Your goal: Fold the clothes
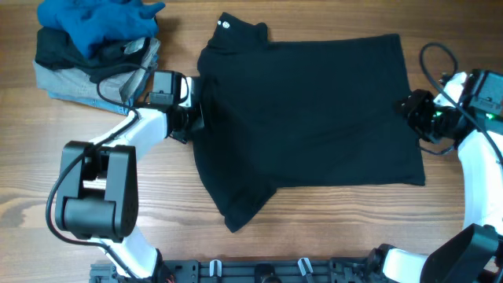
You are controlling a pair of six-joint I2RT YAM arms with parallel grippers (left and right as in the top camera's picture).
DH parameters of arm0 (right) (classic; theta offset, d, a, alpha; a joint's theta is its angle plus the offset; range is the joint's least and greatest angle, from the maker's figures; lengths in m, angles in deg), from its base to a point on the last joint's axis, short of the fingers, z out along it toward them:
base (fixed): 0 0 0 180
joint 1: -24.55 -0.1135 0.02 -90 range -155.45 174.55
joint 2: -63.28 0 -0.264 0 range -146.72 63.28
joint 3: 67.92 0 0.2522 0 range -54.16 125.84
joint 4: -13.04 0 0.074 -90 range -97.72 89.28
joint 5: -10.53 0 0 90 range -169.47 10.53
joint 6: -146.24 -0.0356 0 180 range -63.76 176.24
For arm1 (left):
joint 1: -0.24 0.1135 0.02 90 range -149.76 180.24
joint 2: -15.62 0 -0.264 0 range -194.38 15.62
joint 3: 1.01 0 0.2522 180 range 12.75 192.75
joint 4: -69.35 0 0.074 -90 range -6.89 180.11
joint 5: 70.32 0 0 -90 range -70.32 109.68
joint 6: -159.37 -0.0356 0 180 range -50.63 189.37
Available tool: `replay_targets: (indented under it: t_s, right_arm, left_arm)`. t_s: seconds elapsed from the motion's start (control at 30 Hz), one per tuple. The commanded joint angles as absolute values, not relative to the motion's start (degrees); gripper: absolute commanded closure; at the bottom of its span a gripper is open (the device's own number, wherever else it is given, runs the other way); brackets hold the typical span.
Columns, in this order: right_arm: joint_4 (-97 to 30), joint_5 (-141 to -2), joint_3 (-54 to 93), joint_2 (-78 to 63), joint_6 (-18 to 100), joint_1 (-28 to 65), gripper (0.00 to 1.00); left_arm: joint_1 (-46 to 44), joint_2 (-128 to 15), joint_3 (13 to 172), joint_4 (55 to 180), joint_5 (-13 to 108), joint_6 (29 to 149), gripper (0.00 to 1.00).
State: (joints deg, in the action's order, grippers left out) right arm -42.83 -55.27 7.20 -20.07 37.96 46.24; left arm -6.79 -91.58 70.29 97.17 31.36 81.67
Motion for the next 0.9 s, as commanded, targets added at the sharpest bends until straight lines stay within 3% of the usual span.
replay_targets:
  t_s: [0.0, 0.1, 0.2, 0.33, 0.43, 0.53, 0.67, 0.73, 0.77, 0.8, 0.87]
  right_arm:
    - [-44.6, -59.2, 5.7, -20.8, 39.4, 45.8, 0.44]
    - [-45.4, -60.7, 4.2, -20.9, 39.5, 45.8, 0.36]
    - [-46.7, -61.0, -0.9, -22.6, 36.5, 45.8, 0.35]
    - [-54.3, -75.1, -3.1, -22.7, 26.3, 45.8, 0.35]
    - [-54.5, -71.7, -4.9, -22.7, 30.4, 45.8, 0.35]
    - [-50.7, -65.8, -11.8, -22.7, 30.8, 45.8, 0.35]
    - [-40.2, -60.1, -20.4, -22.7, 30.8, 45.8, 0.23]
    - [-39.3, -60.1, -20.8, -22.7, 30.8, 45.8, 0.38]
    - [-39.5, -59.3, -20.8, -22.7, 30.8, 45.8, 0.62]
    - [-40.6, -58.1, -20.6, -22.7, 30.9, 45.8, 0.78]
    - [-42.0, -58.2, -19.8, -22.7, 32.1, 45.8, 0.88]
  left_arm:
    - [-1.5, -93.9, 70.4, 96.7, 21.2, 84.0, 0.96]
    - [4.0, -93.9, 72.3, 97.7, 23.5, 84.0, 0.93]
    - [4.3, -93.5, 77.0, 101.6, 38.7, 78.8, 0.63]
    - [3.2, -87.8, 82.5, 114.6, 39.4, 74.5, 0.52]
    - [3.4, -80.1, 83.2, 121.8, 39.2, 74.5, 0.32]
    - [3.6, -73.3, 83.2, 130.2, 37.2, 74.5, 0.31]
    - [3.7, -73.3, 83.0, 142.9, 37.0, 74.5, 0.37]
    - [3.7, -73.3, 82.8, 144.7, 37.0, 74.5, 0.36]
    - [3.7, -73.3, 82.8, 145.2, 37.0, 74.5, 0.35]
    - [3.7, -73.3, 82.8, 146.0, 37.0, 74.5, 0.35]
    - [3.7, -73.3, 82.8, 147.4, 37.0, 74.5, 0.34]
